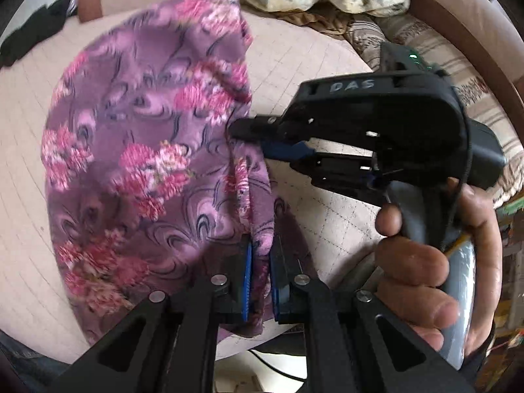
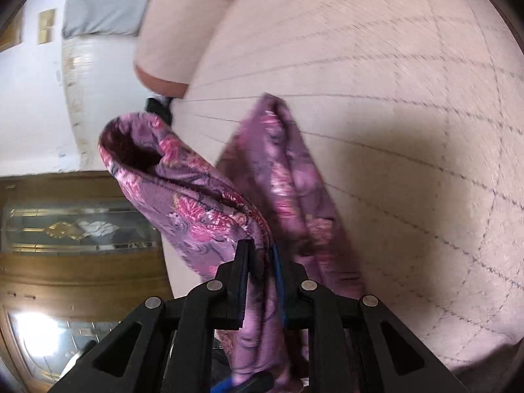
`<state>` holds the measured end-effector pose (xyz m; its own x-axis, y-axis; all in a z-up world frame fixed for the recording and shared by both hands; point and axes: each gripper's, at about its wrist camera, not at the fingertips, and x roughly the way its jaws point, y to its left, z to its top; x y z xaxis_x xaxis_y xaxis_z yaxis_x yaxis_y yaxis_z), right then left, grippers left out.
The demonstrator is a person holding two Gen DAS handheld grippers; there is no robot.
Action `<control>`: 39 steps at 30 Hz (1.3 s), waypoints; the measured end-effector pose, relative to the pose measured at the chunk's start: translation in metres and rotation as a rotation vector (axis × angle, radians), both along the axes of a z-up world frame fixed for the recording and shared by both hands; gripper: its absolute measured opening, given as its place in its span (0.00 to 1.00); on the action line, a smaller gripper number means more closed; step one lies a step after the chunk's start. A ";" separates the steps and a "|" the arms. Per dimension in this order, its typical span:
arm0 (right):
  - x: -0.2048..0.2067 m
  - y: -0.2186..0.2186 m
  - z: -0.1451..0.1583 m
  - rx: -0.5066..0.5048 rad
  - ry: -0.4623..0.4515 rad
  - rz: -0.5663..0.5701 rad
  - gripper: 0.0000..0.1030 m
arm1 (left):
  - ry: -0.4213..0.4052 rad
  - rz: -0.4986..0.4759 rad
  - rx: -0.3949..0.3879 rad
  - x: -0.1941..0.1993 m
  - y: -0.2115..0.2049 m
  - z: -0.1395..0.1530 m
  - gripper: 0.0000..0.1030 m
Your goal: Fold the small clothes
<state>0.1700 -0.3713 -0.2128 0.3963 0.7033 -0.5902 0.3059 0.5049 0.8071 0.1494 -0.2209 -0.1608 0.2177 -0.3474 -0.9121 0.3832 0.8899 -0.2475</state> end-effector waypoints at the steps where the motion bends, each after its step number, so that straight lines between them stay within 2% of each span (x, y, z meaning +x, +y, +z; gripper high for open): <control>1: -0.002 -0.001 0.002 -0.002 -0.015 0.001 0.16 | -0.013 0.001 -0.010 -0.002 0.000 0.004 0.09; 3: -0.002 -0.002 0.009 -0.045 -0.037 0.005 0.15 | -0.030 0.006 -0.018 -0.005 -0.002 0.010 0.09; 6: 0.000 -0.016 0.007 -0.150 0.001 -0.019 0.16 | 0.016 -0.017 -0.056 -0.010 0.002 0.013 0.09; 8: -0.005 -0.024 0.009 -0.207 0.026 -0.041 0.17 | 0.003 -0.016 -0.089 -0.017 0.012 0.024 0.11; 10: -0.011 -0.033 0.006 -0.145 -0.001 -0.069 0.17 | -0.018 -0.003 -0.119 -0.026 0.029 0.033 0.22; 11: -0.014 -0.034 0.009 -0.121 -0.021 -0.068 0.18 | -0.034 0.020 -0.113 -0.029 0.039 0.037 0.32; 13: -0.019 -0.028 0.022 -0.135 -0.068 -0.041 0.38 | -0.062 0.056 -0.086 -0.031 0.058 0.040 0.35; 14: -0.022 -0.022 0.029 -0.160 -0.090 -0.019 0.60 | -0.072 0.075 -0.072 -0.029 0.068 0.040 0.35; 15: -0.025 -0.016 0.036 -0.187 -0.105 0.004 0.68 | -0.076 0.096 -0.062 -0.026 0.077 0.038 0.35; 18: -0.051 0.007 0.046 -0.268 -0.132 0.073 0.68 | -0.062 0.177 -0.025 -0.022 0.101 0.027 0.35; 19: -0.061 0.014 0.042 -0.296 -0.125 0.097 0.67 | -0.054 0.195 -0.024 -0.023 0.109 0.022 0.35; 20: -0.068 0.022 0.037 -0.329 -0.105 0.122 0.60 | -0.044 0.204 -0.025 -0.024 0.114 0.019 0.35; 21: -0.075 0.030 0.028 -0.388 -0.062 0.148 0.30 | -0.027 0.211 -0.026 -0.026 0.118 0.014 0.35; 22: -0.083 0.032 0.025 -0.416 -0.037 0.155 0.13 | -0.007 0.214 -0.025 -0.027 0.119 0.007 0.35; 23: -0.087 0.032 0.026 -0.430 -0.035 0.148 0.09 | 0.010 0.216 -0.024 -0.028 0.118 0.001 0.35; 24: -0.090 0.031 0.033 -0.458 -0.041 0.131 0.07 | 0.017 0.216 -0.028 -0.026 0.115 -0.003 0.35; 26: -0.097 0.030 0.045 -0.587 -0.046 0.091 0.07 | 0.020 0.192 -0.035 -0.031 0.111 -0.006 0.35; 29: -0.094 0.036 0.020 -0.599 0.061 0.148 0.10 | 0.019 0.149 0.035 -0.034 0.098 -0.020 0.38; 31: -0.099 0.032 0.024 -0.583 0.058 0.124 0.11 | 0.000 0.139 0.060 -0.039 0.096 -0.021 0.38; 32: -0.103 0.030 0.029 -0.580 0.042 0.114 0.17 | -0.003 0.136 0.054 -0.041 0.097 -0.018 0.38; 33: -0.106 0.028 0.032 -0.576 0.030 0.104 0.29 | 0.005 0.135 0.034 -0.042 0.099 -0.015 0.38; 34: -0.112 0.026 0.041 -0.571 0.005 0.093 0.37 | 0.021 0.136 -0.005 -0.041 0.103 -0.009 0.38; 36: -0.116 0.025 0.064 -0.540 -0.092 0.093 0.60 | 0.033 0.144 -0.050 -0.037 0.109 0.001 0.41; 39: -0.099 0.028 0.098 -0.447 -0.209 0.123 0.68 | -0.007 0.193 -0.104 -0.017 0.128 0.026 0.52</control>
